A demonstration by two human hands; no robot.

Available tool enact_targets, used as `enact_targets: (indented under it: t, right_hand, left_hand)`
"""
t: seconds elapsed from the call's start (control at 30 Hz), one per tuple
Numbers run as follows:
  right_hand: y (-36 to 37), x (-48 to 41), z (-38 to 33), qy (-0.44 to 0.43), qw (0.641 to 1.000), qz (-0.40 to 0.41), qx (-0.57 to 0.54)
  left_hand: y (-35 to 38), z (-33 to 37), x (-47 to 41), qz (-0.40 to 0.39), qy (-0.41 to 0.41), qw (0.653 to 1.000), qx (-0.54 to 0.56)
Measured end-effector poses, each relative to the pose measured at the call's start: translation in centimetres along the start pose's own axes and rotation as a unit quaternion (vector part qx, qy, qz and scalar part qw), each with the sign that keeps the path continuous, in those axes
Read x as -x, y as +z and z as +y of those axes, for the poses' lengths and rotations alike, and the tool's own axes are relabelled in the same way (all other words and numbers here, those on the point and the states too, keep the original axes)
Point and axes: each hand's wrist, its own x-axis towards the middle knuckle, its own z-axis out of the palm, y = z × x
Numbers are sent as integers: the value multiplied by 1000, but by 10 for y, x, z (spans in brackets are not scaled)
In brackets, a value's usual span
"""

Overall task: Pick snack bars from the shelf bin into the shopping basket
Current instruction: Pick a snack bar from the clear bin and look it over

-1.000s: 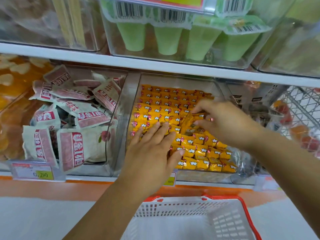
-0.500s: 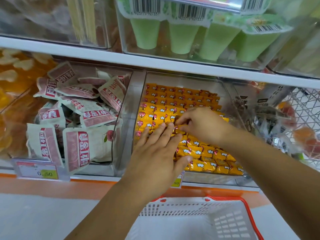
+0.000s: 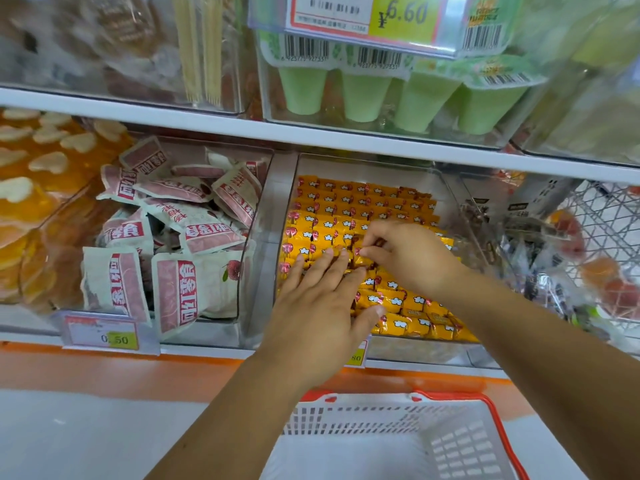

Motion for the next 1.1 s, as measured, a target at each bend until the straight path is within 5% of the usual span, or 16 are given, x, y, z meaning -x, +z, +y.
enact_targets:
  t: [0.23,0.4,0.73,0.9,1.1]
  right_hand:
    - [-21,47,-2,-24,974,138,-176]
    - [-36,111,-10,-2,890,211,-404]
    - [-31,189,-9,174,730,159,-641]
    - [-27,190,-2,163,736,137,-643]
    - [-39,182,8,141,695,87,-699]
  left_hand:
    - [-3,4,3,14,-17,999,42]
    - [-19,31,21,97,-59,938,328]
    - [-25,65,54,30,-97,772,628]
    - [-24,58,57,-11,-103,748,656]
    - [-34,47,53,-15,-77,695,714]
